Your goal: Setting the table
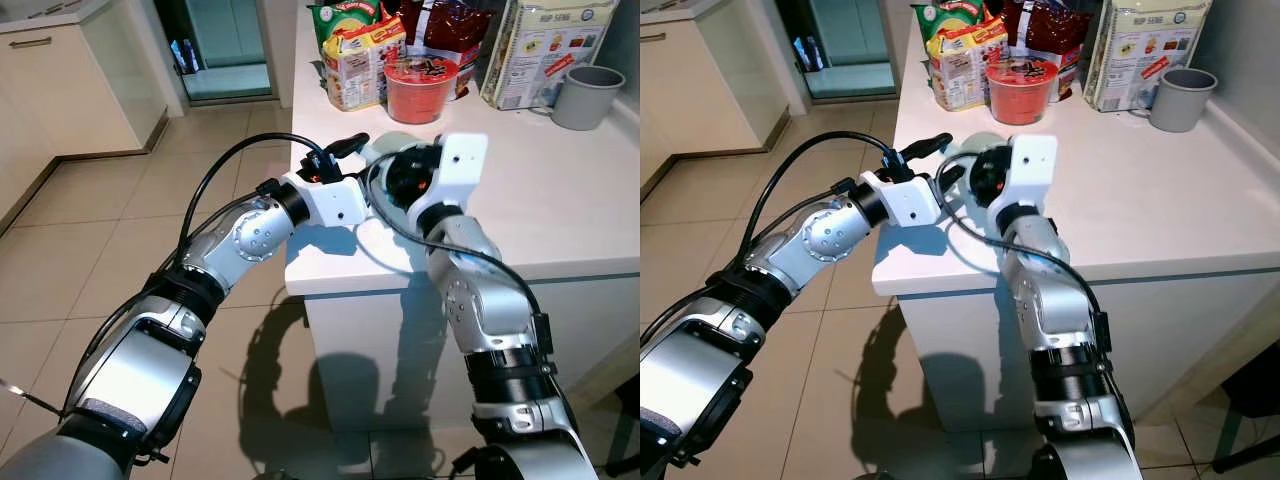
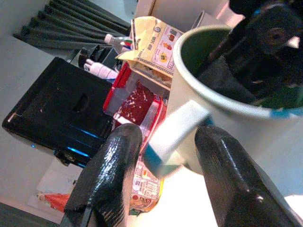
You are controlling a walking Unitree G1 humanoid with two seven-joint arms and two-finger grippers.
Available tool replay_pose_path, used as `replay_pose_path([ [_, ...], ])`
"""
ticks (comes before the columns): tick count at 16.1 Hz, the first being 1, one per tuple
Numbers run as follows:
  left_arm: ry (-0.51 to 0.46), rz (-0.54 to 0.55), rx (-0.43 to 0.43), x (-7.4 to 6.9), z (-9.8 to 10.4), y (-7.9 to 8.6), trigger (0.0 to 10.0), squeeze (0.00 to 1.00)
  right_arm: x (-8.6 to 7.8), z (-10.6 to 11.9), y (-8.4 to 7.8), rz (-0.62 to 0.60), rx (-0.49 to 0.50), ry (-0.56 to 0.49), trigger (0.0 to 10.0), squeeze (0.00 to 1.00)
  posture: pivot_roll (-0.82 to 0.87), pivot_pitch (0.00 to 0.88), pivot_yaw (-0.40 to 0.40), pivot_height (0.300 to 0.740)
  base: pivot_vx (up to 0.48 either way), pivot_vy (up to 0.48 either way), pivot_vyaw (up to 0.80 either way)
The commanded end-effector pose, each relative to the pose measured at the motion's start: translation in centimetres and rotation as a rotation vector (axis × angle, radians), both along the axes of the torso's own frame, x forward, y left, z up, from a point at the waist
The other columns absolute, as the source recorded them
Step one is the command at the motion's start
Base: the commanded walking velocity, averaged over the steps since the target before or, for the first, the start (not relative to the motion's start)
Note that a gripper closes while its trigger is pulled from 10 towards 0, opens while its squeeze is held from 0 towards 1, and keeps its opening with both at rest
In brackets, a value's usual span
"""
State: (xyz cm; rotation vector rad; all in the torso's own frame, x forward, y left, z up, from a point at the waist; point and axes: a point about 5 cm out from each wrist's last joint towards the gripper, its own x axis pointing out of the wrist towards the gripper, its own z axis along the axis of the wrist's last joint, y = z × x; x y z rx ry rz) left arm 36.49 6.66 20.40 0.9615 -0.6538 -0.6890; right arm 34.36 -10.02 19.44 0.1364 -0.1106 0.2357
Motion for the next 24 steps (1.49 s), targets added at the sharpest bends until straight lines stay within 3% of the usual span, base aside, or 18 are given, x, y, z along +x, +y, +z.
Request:
replay_pose_path([
  [1,-0.034,-0.01,0.015,0.25,1.01,-0.38,10.0,0.0,-0.41,0.51,0.95,0.053,0.002,-0.019,10.0,0.0,0.03,0.0,0.113,0.74,0.0,0.0,0.0],
  [7,-0.047,-0.018,0.02,0.35,1.42,-0.68,10.0,0.0,-0.81,0.29,1.24,0.082,-0.003,-0.009,10.0,0.0,0.03,0.0,0.118,0.74,0.0,0.0,0.0],
  [8,-0.047,-0.023,0.019,0.34,1.42,-0.73,9.0,0.0,-0.82,0.31,1.26,0.083,-0.001,-0.008,10.0,0.0,0.03,0.0,0.119,0.74,0.0,0.0,0.0],
  [9,-0.046,-0.025,0.019,0.32,1.41,-0.76,3.1,0.0,-0.83,0.33,1.3,0.083,-0.001,-0.007,10.0,0.0,0.03,0.0,0.118,0.74,0.0,0.0,0.0],
  [10,-0.035,-0.045,0.021,0.18,1.28,-0.86,0.0,0.0,-0.83,0.38,1.35,0.084,0.001,-0.007,10.0,0.0,0.03,0.0,0.118,0.74,0.0,0.0,0.0],
  [11,-0.039,-0.037,0.021,0.22,1.25,-0.86,0.0,0.0,-0.81,0.4,1.35,0.083,0.001,-0.006,10.0,0.0,0.03,0.0,0.117,0.74,0.0,0.0,0.0],
  [12,-0.044,-0.019,0.022,0.36,1.27,-0.82,4.5,0.0,-0.79,0.43,1.35,0.082,0.002,-0.006,10.0,0.0,0.03,0.0,0.117,0.74,0.0,0.0,0.0],
  [13,-0.034,-0.012,0.031,0.45,1.18,-0.84,10.0,0.0,-0.78,0.45,1.36,0.081,0.003,-0.006,10.0,0.0,0.03,0.0,0.117,0.74,0.0,0.0,0.0],
  [15,-0.023,-0.005,0.055,0.54,0.89,-0.87,10.0,0.0,-0.78,0.48,1.4,0.082,0.004,-0.006,10.0,0.0,0.03,0.0,0.119,0.74,0.0,0.0,0.0],
  [16,-0.02,-0.01,0.052,0.51,0.89,-0.91,7.1,0.0,-0.79,0.49,1.4,0.082,0.004,-0.006,10.0,0.0,0.03,0.0,0.119,0.74,0.0,0.0,0.0],
  [17,-0.016,-0.02,0.047,0.43,0.89,-0.94,0.0,0.0,-0.79,0.5,1.41,0.083,0.005,-0.006,10.0,0.0,0.03,0.0,0.119,0.74,0.0,0.0,0.0],
  [24,-0.013,-0.031,0.033,0.38,1.03,-0.94,0.0,0.0,-0.81,0.59,1.48,0.087,0.008,-0.006,10.0,0.0,0.03,0.0,0.121,0.74,0.0,0.0,0.0],
])
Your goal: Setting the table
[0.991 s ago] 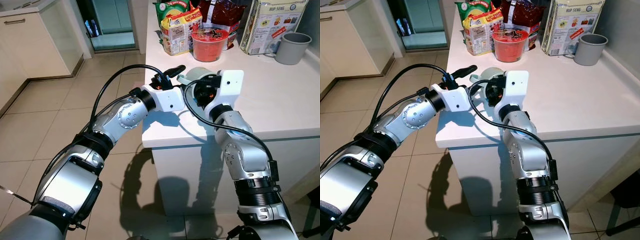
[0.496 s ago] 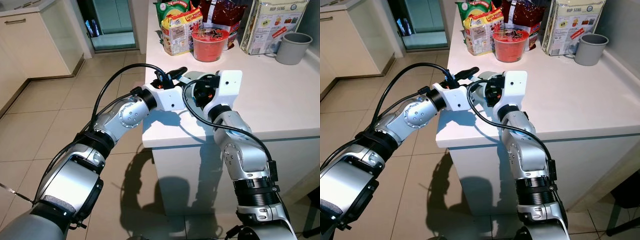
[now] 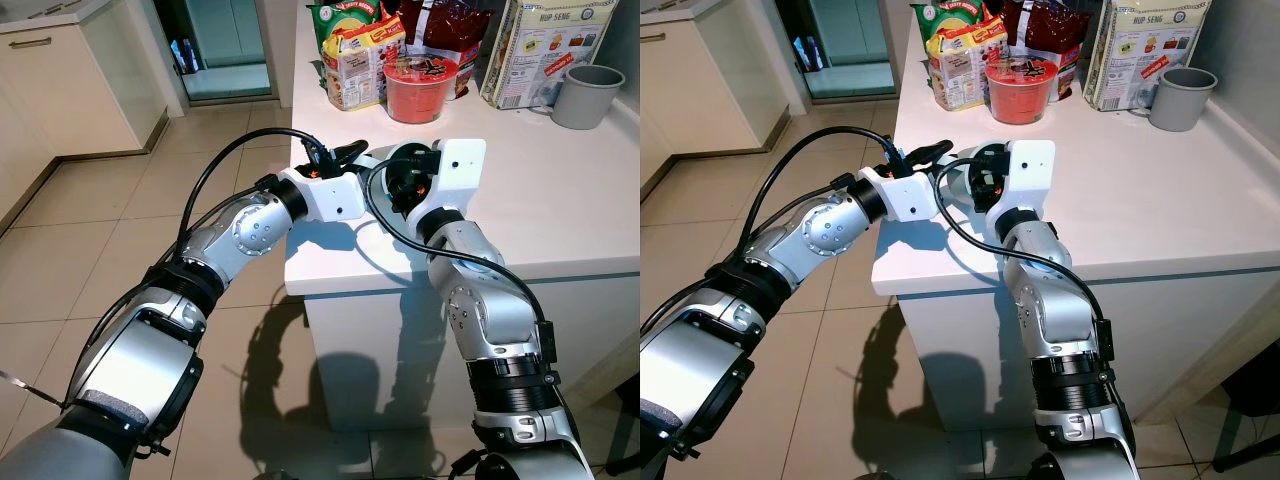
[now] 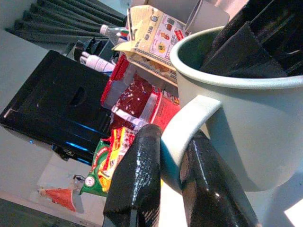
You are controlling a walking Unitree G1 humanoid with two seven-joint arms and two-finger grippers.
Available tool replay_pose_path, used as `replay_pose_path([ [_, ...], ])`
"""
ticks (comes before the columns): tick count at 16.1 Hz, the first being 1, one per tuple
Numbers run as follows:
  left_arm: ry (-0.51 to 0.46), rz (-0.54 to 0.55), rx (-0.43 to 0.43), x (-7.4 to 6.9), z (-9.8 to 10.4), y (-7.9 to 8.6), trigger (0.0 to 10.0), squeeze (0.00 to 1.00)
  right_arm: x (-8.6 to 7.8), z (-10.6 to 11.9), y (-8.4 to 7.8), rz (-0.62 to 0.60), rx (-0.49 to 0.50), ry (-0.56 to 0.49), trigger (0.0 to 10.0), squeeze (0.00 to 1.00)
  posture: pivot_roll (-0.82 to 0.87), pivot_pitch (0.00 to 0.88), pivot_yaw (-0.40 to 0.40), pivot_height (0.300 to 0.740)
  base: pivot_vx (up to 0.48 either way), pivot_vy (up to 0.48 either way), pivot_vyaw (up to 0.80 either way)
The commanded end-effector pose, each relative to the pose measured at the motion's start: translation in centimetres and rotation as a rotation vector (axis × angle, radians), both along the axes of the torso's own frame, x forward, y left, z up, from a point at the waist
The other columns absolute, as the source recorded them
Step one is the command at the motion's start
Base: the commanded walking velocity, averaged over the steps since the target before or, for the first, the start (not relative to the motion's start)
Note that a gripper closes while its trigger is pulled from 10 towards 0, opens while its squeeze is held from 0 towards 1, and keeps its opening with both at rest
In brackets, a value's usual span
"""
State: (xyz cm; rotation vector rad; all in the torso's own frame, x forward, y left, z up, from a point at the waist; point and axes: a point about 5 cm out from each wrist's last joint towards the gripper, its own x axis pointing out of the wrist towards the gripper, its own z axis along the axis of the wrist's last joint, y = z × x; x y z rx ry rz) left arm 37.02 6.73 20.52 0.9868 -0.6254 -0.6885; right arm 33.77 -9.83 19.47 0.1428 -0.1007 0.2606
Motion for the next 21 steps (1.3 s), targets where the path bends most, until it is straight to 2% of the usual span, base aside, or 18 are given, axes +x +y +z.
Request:
replay_pose_path([
  [1,-0.024,-0.047,0.002,-0.12,0.94,-0.98,0.0,0.0,-0.23,0.58,1.27,0.061,0.005,-0.016,10.0,0.0,0.03,0.0,0.121,0.74,0.0,0.0,0.0],
  [7,-0.018,-0.044,0.002,-0.09,0.88,-1.02,0.0,0.0,-0.27,0.99,0.92,0.065,0.001,-0.026,10.0,0.0,0.03,0.0,0.12,0.74,0.0,0.0,0.0],
  [8,-0.017,-0.045,0.001,-0.1,0.87,-1.04,0.0,0.0,-0.28,0.92,0.83,0.062,0.013,-0.021,10.0,1.0,0.03,0.0,0.12,0.74,0.0,0.0,0.0],
  [16,-0.016,-0.048,-0.002,-0.13,0.88,-1.08,0.0,0.0,-0.33,0.82,0.99,0.067,0.022,-0.013,10.0,1.0,0.03,0.0,0.121,0.74,0.0,0.0,0.0],
  [18,-0.015,-0.049,0.0,-0.13,0.86,-1.09,0.0,0.0,-0.17,0.69,0.87,0.043,-0.004,-0.008,10.0,1.0,0.03,0.0,0.122,0.74,0.0,0.0,0.0],
  [19,-0.015,-0.049,0.0,-0.13,0.87,-1.1,0.0,0.0,-0.15,0.68,0.84,0.041,-0.005,-0.008,10.0,0.0,0.03,0.0,0.122,0.74,0.0,0.0,0.0],
  [20,-0.016,-0.048,0.0,-0.13,0.88,-1.1,0.0,0.0,-0.13,0.67,0.81,0.038,-0.004,-0.008,10.0,0.0,0.03,0.0,0.122,0.74,0.0,0.0,0.0],
  [21,-0.017,-0.047,-0.001,-0.12,0.9,-1.1,0.0,0.0,-0.08,0.73,0.69,0.031,0.003,-0.013,8.2,0.0,0.03,0.0,0.122,0.74,0.0,0.0,0.0],
])
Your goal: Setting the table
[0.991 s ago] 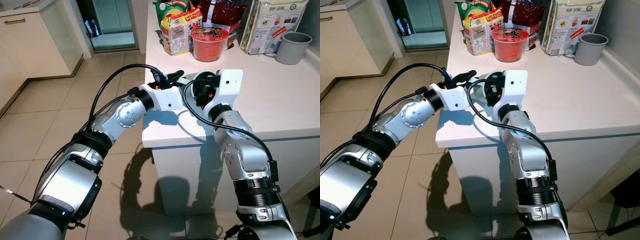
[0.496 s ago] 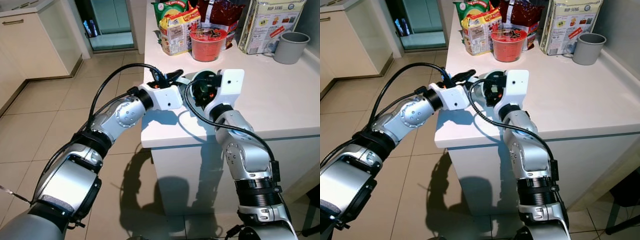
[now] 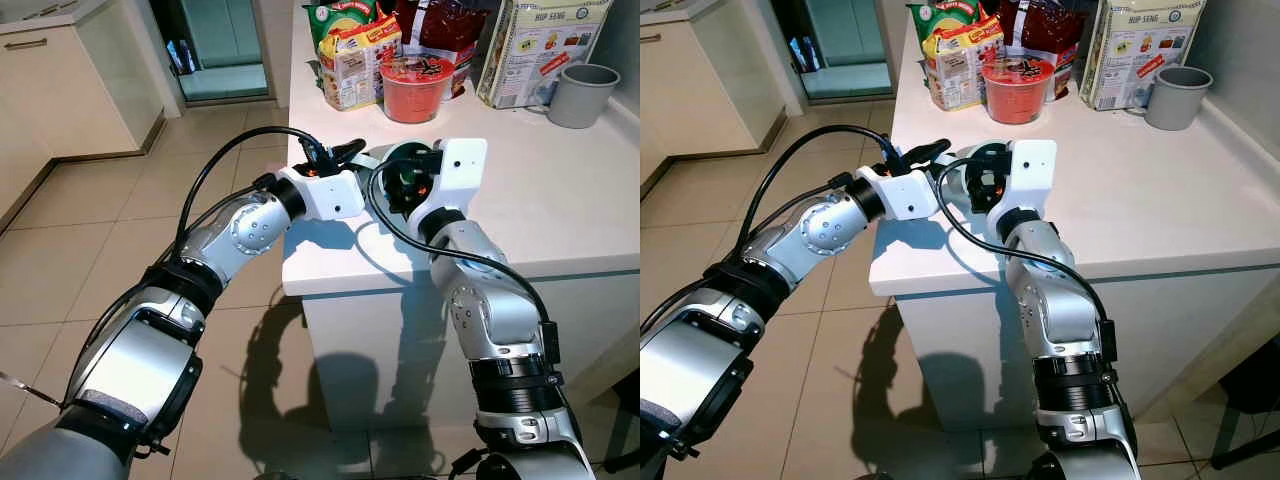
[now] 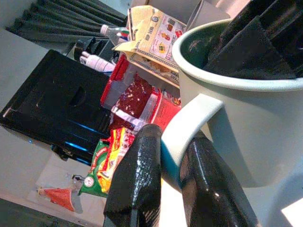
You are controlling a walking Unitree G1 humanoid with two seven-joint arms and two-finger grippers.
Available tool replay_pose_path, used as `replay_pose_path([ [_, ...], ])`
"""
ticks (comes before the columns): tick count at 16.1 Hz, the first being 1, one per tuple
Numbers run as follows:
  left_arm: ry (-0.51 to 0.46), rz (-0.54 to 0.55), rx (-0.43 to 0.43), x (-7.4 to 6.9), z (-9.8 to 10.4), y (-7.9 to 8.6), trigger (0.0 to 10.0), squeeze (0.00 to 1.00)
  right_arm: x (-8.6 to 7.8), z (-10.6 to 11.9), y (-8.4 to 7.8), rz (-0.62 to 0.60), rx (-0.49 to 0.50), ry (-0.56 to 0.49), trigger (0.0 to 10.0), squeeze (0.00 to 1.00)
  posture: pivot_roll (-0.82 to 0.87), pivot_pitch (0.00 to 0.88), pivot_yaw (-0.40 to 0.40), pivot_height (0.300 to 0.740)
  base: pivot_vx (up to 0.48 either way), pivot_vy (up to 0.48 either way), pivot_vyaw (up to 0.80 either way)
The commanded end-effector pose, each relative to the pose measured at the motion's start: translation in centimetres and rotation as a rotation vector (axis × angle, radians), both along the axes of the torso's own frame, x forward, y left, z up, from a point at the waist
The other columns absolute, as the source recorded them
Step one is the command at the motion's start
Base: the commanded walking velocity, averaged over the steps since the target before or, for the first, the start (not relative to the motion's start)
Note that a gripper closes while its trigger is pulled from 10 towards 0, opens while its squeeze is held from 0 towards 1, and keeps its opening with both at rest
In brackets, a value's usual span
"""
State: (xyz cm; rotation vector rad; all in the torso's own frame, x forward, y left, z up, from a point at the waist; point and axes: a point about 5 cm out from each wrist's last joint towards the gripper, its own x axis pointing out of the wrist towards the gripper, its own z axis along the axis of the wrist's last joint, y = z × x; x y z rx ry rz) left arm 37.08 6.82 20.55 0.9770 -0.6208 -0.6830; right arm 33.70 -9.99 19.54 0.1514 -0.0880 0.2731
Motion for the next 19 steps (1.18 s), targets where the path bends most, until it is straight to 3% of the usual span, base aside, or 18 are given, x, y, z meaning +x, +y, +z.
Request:
replay_pose_path([
  [1,-0.024,-0.052,0.009,-0.18,0.86,-1.19,0.0,0.0,0.02,0.7,0.78,0.012,0.001,-0.029,0.0,0.0,0.03,0.0,0.122,0.74,0.0,0.0,0.0],
  [19,-0.027,-0.057,0.008,-0.2,0.97,-1.31,0.0,0.0,-0.08,1.05,0.74,0.015,0.001,-0.056,0.0,0.0,0.03,0.0,0.121,0.74,0.0,0.0,0.0],
])
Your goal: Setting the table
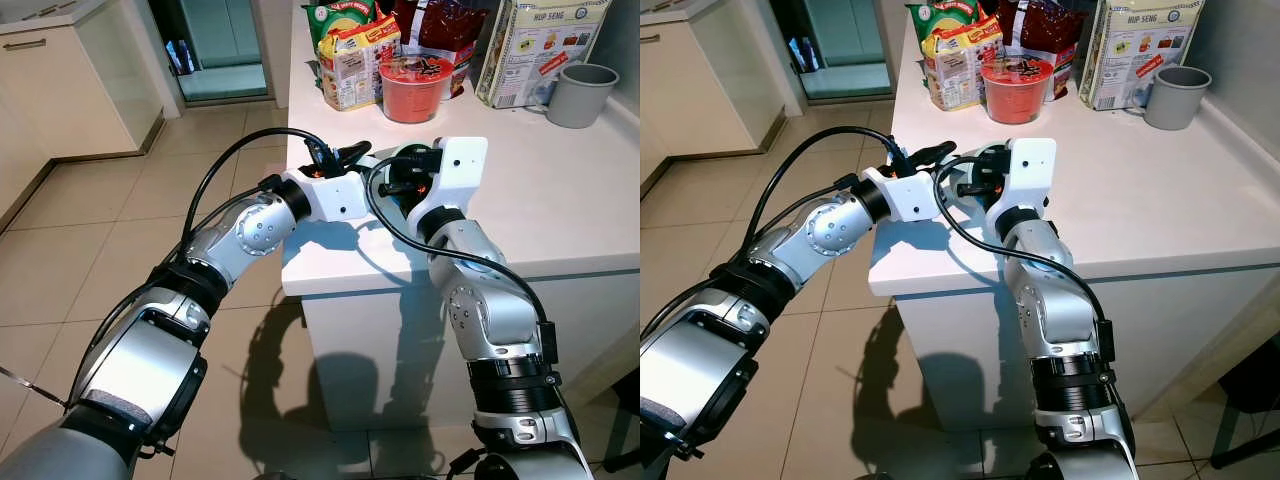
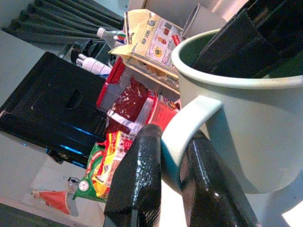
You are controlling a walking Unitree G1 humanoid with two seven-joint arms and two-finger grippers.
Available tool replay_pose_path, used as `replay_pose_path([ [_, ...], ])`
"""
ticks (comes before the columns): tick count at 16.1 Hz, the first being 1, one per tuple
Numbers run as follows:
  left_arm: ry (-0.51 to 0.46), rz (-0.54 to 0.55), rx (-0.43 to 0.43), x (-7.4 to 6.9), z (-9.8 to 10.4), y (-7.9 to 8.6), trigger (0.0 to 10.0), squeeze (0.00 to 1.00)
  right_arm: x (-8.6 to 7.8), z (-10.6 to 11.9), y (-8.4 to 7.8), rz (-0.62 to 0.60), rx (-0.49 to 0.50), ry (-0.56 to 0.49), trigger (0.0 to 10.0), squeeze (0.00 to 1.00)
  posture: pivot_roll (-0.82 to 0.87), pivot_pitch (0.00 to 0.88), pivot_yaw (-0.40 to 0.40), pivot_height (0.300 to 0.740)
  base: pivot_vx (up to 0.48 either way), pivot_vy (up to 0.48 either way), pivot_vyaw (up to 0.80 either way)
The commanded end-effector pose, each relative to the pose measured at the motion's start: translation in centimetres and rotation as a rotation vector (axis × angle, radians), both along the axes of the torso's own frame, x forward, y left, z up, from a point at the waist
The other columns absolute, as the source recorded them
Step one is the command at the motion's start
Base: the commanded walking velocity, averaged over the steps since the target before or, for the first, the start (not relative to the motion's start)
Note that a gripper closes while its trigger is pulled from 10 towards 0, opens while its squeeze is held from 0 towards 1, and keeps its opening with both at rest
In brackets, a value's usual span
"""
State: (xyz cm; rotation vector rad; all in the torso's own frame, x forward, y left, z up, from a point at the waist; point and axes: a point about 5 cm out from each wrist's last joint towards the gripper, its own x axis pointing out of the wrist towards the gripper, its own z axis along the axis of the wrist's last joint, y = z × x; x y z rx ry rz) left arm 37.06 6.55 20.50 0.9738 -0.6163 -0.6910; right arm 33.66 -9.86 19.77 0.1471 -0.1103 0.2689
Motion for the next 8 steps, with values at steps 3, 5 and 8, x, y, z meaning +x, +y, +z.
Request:
replay_pose_path([
  [3,-0.034,-0.053,0.006,-0.2,1.0,-1.0,0.0,0.0,0.0,0.8,0.6,0.021,0.001,-0.034,0.0,0.0,0.03,0.0,0.121,0.74,0.0,0.0,0.0],
  [5,-0.034,-0.053,0.006,-0.2,1.0,-1.0,0.0,0.0,0.0,0.8,0.6,0.021,0.001,-0.034,0.0,0.0,0.03,0.0,0.121,0.74,0.0,0.0,0.0],
  [8,-0.03,-0.044,0.011,-0.1,0.9,-0.9,0.0,0.0,-0.7,2.7,0.4,0.037,-0.041,-0.064,10.0,0.0,0.02,0.0,0.125,0.74,0.0,0.0,0.0],
])
